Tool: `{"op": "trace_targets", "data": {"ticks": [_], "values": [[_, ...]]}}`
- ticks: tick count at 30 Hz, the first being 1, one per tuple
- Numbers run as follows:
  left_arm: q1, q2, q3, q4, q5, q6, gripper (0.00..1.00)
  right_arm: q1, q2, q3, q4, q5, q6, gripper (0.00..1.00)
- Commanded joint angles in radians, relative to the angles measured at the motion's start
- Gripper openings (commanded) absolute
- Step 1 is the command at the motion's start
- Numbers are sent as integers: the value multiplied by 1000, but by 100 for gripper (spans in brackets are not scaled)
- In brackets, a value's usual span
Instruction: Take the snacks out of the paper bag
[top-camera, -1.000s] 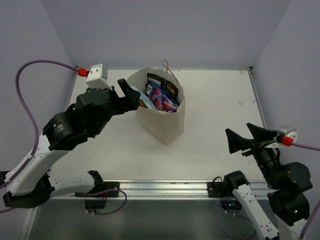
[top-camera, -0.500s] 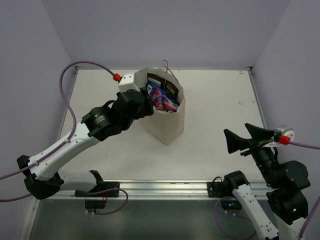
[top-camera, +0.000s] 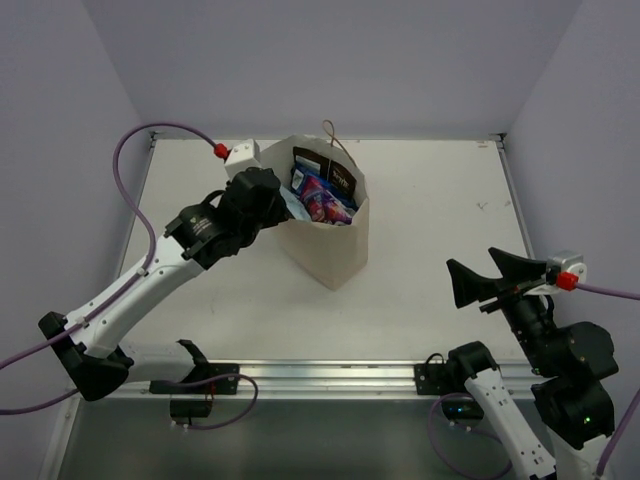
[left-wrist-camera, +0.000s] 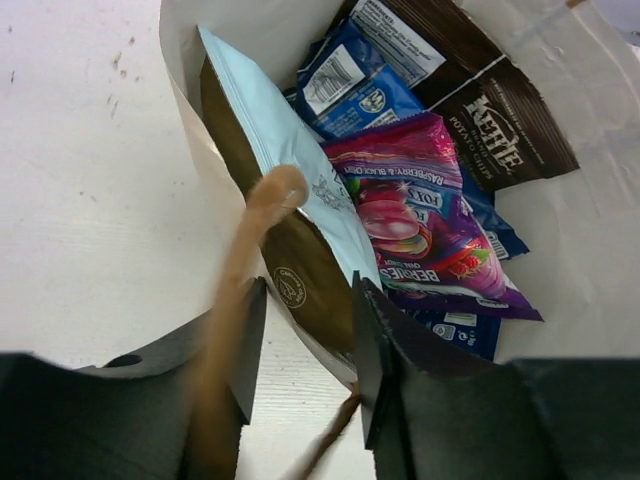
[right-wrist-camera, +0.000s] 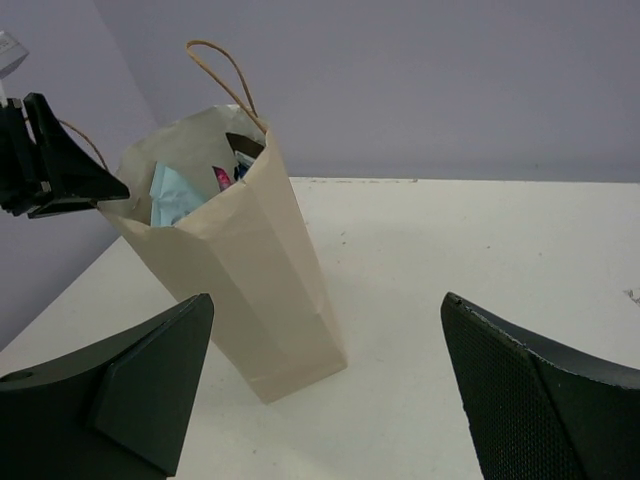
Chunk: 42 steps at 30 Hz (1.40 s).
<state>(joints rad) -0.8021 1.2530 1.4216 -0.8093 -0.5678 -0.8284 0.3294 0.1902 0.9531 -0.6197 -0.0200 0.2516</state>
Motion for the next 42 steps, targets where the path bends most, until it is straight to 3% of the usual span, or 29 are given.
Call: {"op": "trace_targets", "data": {"ticks": [1, 9, 16, 21, 25, 26, 28, 29, 33, 42], "values": [[30, 3, -16, 25, 25, -11, 44, 5, -11, -5, 25, -14, -5, 99], [142, 9, 31, 45, 97, 103, 0, 5, -9, -5, 31, -17, -5, 99], [311, 95, 158, 114, 200, 388, 0, 5, -5, -2, 29, -18, -5, 99], [403, 177, 238, 130, 232, 502, 0, 5, -3, -2, 26, -21, -5, 99], [420, 215, 292, 85, 296, 479, 34, 5, -3, -4, 23, -21, -5, 99], [420, 207, 293, 79, 308, 460, 51, 5, -6, -4, 23, -20, -5, 99], [420, 168, 278, 64, 327, 388, 75, 5, -9, -8, 26, -15, -5, 99], [420, 149, 245, 65, 325, 370, 78, 5, -11, -10, 28, -15, -5, 99], [420, 36, 110, 142, 342, 327, 80, 5, -11, -14, 32, -20, -5, 99], [419, -24, -50, 239, 388, 279, 67, 5, 0, -16, 31, -32, -3, 99]]}}
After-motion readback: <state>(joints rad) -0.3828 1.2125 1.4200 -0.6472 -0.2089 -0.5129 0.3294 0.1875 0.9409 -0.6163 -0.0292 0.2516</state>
